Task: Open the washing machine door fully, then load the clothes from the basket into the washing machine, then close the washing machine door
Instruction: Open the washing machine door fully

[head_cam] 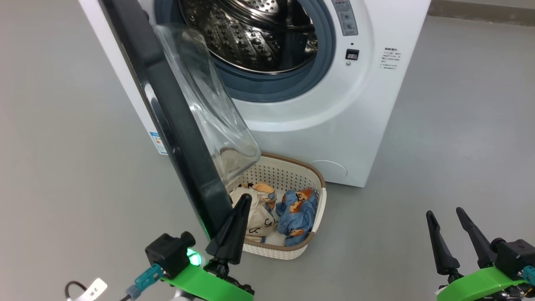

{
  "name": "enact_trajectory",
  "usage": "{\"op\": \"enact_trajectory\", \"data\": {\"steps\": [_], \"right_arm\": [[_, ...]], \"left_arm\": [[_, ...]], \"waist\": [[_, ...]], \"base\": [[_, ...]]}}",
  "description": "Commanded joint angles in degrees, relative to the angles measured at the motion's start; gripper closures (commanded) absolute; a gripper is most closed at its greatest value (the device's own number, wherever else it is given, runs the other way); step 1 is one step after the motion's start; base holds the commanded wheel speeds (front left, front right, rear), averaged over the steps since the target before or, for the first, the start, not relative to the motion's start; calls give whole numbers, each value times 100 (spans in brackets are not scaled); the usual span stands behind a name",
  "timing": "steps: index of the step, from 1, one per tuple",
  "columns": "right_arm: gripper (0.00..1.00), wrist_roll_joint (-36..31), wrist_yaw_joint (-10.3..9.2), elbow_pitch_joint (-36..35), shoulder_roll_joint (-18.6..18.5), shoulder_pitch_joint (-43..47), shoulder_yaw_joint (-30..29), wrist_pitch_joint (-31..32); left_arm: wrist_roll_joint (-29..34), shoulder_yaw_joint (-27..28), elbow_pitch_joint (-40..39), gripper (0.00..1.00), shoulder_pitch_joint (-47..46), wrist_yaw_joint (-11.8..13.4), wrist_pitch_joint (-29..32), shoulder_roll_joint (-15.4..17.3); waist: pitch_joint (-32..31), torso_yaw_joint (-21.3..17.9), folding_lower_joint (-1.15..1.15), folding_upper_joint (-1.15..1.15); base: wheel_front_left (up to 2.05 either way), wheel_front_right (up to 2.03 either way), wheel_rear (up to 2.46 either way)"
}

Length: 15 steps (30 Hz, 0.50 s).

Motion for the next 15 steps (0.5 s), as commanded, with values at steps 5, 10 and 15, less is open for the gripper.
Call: {"op": "enact_trajectory", "data": {"steps": [5,10,15], "right_arm": [[0,-69,33,-154,-69,-46,109,-71],[0,-66,33,-173,-50,15,84,-71],[0,-62,33,-185,-37,35,52,-71]], "left_arm": [[144,385,-45,100,65,183,-37,188],[294,434,-99,100,265,246,-37,188],[387,513,-165,100,379,296,-37,209]], "waist": [[-101,134,0,0],[-140,270,0,0],[-166,427,0,0]], "base": [[0,0,0],[0,0,0],[0,0,0]]}}
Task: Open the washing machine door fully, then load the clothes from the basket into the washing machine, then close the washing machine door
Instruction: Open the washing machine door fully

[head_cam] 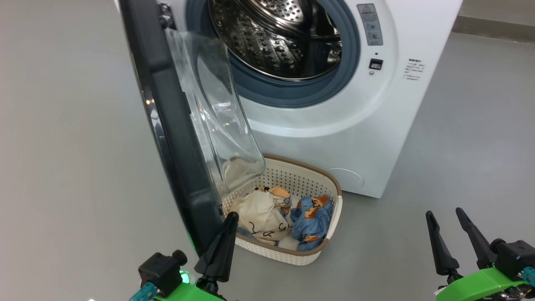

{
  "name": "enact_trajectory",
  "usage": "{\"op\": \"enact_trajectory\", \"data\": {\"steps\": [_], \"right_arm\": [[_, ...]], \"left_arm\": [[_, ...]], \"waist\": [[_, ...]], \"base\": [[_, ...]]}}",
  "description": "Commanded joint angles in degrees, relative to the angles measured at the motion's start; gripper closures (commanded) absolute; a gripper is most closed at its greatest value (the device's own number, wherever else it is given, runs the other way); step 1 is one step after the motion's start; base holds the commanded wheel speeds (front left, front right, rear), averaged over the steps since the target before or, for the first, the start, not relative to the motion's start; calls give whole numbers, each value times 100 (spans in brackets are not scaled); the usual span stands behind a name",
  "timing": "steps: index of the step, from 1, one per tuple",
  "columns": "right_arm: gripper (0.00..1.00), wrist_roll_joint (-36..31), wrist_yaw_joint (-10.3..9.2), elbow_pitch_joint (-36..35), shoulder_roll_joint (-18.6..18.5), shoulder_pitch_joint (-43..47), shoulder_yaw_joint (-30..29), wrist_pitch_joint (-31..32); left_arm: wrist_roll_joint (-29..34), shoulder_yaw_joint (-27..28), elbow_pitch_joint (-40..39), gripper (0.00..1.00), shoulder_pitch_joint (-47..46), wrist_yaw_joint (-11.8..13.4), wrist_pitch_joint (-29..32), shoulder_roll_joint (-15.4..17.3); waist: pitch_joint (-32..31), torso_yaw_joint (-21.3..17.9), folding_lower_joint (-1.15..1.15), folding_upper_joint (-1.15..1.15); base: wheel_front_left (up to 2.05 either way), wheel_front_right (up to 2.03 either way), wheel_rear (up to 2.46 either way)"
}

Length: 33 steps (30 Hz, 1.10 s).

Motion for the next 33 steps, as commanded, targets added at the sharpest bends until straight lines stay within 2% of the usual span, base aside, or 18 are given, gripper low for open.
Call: {"op": "enact_trajectory", "data": {"steps": [1,17,33], "right_arm": [[0,-61,33,-155,-80,15,74,-71],[0,-65,33,-202,-41,80,75,-71],[0,-84,33,-213,-1,65,40,-71]], "left_arm": [[47,326,-117,100,-59,110,-36,138],[148,776,-147,100,40,381,-36,354],[-148,1489,-215,100,67,782,-35,694]], "waist": [[-22,70,0,0],[-98,240,0,0],[-64,294,0,0]], "base": [[0,0,0],[0,0,0],[0,0,0]]}}
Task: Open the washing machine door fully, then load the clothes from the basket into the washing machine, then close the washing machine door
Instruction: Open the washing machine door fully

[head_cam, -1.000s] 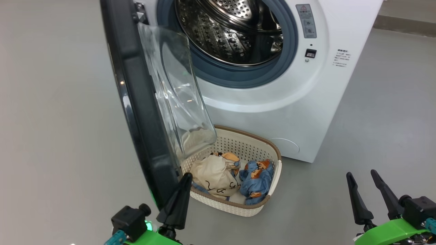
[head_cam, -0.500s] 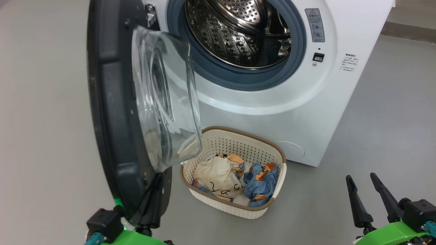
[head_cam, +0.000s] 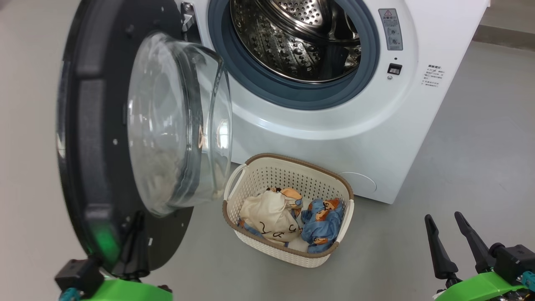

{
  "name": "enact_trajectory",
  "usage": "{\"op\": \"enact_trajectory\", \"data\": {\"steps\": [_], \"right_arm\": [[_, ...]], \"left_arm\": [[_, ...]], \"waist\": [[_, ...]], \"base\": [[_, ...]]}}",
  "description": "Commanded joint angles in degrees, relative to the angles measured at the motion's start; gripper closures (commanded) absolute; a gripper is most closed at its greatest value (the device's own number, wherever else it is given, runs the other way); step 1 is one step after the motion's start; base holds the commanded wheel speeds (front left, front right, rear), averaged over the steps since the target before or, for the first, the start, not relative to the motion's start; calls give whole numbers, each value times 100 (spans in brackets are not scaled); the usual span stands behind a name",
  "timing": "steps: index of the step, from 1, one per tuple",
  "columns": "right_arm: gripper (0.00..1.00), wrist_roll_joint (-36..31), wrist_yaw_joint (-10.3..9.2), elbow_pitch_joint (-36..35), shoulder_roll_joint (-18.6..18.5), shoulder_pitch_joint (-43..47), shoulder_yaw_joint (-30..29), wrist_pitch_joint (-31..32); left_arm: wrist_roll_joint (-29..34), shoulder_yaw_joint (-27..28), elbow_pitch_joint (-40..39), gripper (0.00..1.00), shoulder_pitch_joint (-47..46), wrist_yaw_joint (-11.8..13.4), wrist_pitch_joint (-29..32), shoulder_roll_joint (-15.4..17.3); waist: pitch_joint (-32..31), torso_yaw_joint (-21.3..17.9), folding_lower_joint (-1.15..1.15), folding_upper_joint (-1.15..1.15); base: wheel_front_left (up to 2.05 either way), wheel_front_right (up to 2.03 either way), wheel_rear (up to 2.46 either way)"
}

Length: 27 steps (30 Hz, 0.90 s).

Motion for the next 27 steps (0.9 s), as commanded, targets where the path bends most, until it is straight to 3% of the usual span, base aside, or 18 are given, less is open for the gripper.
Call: {"op": "enact_trajectory", "data": {"steps": [1,14,27], "right_arm": [[0,-85,33,-161,-80,-44,73,-71],[0,-98,33,-191,-141,-112,26,-71],[0,-141,33,-258,-284,-300,38,-71]], "left_arm": [[-58,354,-183,100,-109,84,-37,227],[-194,1070,34,100,-436,265,-38,606],[238,1932,404,100,-1047,140,-38,649]], "waist": [[9,-1,0,0],[186,36,0,0],[542,33,0,0]], "base": [[0,0,0],[0,0,0],[0,0,0]]}}
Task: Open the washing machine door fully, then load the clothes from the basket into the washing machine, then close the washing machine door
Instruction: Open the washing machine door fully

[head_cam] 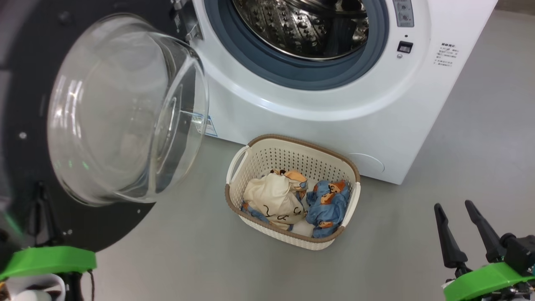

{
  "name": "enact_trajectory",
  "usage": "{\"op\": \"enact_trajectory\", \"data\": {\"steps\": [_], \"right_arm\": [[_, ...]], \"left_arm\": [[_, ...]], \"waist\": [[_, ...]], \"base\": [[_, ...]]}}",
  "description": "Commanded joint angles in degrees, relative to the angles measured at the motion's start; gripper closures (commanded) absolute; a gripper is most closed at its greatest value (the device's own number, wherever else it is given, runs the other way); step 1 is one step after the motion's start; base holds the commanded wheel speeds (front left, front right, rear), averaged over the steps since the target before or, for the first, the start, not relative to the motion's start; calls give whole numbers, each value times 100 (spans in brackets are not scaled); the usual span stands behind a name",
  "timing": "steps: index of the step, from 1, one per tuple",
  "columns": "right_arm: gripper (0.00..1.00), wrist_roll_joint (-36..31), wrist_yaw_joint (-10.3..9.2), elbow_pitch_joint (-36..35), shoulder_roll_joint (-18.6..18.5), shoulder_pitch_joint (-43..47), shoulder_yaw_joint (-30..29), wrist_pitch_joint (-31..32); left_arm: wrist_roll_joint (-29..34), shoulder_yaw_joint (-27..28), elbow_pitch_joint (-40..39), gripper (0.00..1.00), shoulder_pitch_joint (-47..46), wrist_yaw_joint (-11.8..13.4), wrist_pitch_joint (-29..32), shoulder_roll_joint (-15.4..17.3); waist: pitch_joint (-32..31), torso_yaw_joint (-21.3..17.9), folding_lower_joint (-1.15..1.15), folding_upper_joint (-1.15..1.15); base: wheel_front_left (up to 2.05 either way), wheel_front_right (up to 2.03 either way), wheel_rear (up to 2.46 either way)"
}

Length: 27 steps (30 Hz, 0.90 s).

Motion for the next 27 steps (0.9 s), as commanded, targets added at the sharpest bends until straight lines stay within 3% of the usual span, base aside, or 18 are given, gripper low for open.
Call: {"op": "enact_trajectory", "data": {"steps": [1,14,27], "right_arm": [[0,-101,33,-163,-133,-225,139,-71],[0,-118,33,-204,-253,-504,189,-71],[0,-165,33,-269,-344,-921,253,-71]], "left_arm": [[121,406,-42,100,-340,-11,-38,254],[630,1521,371,100,-833,-355,-38,170],[1206,2689,895,100,-1494,-672,-38,396]], "waist": [[108,-21,0,0],[619,-111,0,0],[1190,-204,0,0]], "base": [[0,0,0],[0,0,0],[0,0,0]]}}
